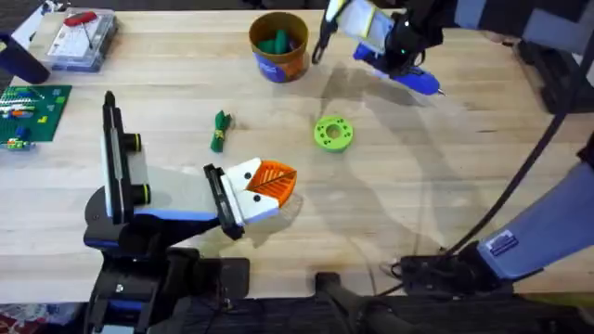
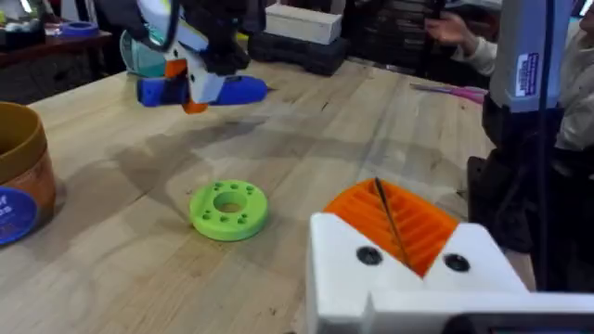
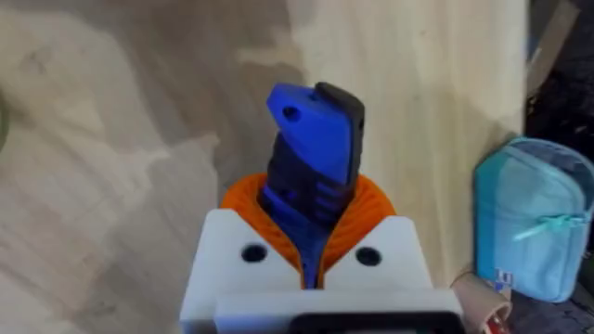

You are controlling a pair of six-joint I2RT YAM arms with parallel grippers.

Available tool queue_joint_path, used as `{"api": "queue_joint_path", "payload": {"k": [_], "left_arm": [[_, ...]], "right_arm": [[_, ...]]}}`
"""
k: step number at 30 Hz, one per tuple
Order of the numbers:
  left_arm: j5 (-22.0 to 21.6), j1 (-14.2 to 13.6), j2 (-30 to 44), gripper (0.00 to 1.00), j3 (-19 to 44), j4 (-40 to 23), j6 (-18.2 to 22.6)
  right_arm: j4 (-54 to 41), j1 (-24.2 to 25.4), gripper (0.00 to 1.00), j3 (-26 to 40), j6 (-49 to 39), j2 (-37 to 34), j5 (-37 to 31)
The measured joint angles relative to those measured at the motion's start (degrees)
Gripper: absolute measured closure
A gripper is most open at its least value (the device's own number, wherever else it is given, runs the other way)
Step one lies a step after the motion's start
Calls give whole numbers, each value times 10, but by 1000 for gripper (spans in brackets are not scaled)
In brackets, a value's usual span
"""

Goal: Pick up the gripper from the table and insert it into the empty holder that is missing its gripper. Then pick up a screw, insert it into the mounting hole, and use the screwdriver to tighten it. Finally, clean up the table by picking up the vegetable and placing it into the bucket.

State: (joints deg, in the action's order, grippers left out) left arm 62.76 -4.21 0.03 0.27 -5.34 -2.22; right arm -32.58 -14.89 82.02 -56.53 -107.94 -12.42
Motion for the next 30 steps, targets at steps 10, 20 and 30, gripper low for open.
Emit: {"api": "queue_joint_path", "payload": {"k": [10, 20, 30], "left_arm": [[0, 0, 0, 989, 0, 0, 0], [0, 0, 0, 987, 0, 0, 0], [0, 0, 0, 15, 0, 2, -2]], "right_arm": [[-6, 44, 951, -91, -84, 0, 39], [0, 42, 951, -95, -122, 0, 44], [-5, 35, 19, -94, -120, 24, 45]]}}
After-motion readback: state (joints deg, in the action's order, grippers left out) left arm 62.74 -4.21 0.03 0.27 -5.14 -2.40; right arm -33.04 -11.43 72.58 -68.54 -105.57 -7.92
